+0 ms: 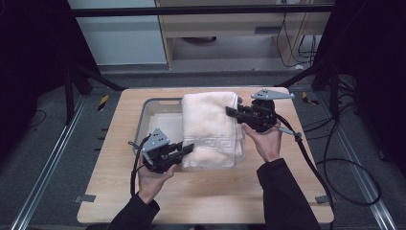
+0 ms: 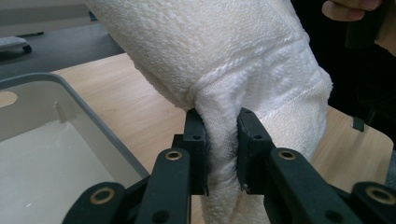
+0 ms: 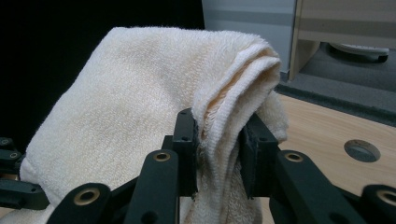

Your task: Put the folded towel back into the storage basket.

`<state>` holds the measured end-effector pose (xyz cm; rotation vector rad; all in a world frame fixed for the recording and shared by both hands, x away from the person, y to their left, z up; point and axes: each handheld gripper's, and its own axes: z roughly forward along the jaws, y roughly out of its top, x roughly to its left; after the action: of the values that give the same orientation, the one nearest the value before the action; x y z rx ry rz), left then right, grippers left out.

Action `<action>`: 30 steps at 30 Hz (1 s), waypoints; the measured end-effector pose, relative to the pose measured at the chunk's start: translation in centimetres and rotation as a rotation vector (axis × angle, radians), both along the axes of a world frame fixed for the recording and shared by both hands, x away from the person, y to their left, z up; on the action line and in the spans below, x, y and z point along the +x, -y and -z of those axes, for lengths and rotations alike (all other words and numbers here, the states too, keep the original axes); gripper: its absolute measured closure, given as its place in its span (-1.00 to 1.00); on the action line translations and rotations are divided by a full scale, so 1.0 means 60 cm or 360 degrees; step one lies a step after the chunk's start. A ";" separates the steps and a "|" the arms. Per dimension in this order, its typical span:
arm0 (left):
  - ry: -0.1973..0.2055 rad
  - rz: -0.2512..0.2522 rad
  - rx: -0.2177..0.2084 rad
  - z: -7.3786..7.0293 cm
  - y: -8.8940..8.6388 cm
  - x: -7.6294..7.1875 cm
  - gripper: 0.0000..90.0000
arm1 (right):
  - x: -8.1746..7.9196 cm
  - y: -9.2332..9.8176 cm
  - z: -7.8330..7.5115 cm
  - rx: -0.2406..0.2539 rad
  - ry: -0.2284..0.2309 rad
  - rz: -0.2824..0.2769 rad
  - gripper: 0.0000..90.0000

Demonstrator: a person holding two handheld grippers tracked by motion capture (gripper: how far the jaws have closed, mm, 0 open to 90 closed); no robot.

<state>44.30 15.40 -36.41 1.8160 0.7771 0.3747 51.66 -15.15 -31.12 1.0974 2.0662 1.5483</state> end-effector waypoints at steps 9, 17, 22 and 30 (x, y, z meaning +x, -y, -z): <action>0.0026 -0.0050 -0.0018 -0.014 -0.022 0.004 0.69 | 0.011 -0.024 -0.016 0.0005 0.0036 -0.0019 0.58; 0.0039 -0.0104 -0.0054 -0.024 -0.048 0.009 0.68 | 0.024 -0.052 -0.033 -0.0006 0.0058 -0.0042 0.57; 0.0049 -0.0135 -0.0075 -0.031 -0.062 0.010 0.69 | 0.032 -0.067 -0.039 0.0005 0.0062 -0.0057 0.57; 0.0072 -0.0205 -0.0105 -0.042 -0.089 0.011 0.69 | 0.047 -0.096 -0.052 -0.0002 0.0082 -0.0082 0.57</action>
<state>44.97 20.72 -33.88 1.6950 0.8678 0.4667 54.50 -9.39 -28.00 1.0007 2.0763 1.5822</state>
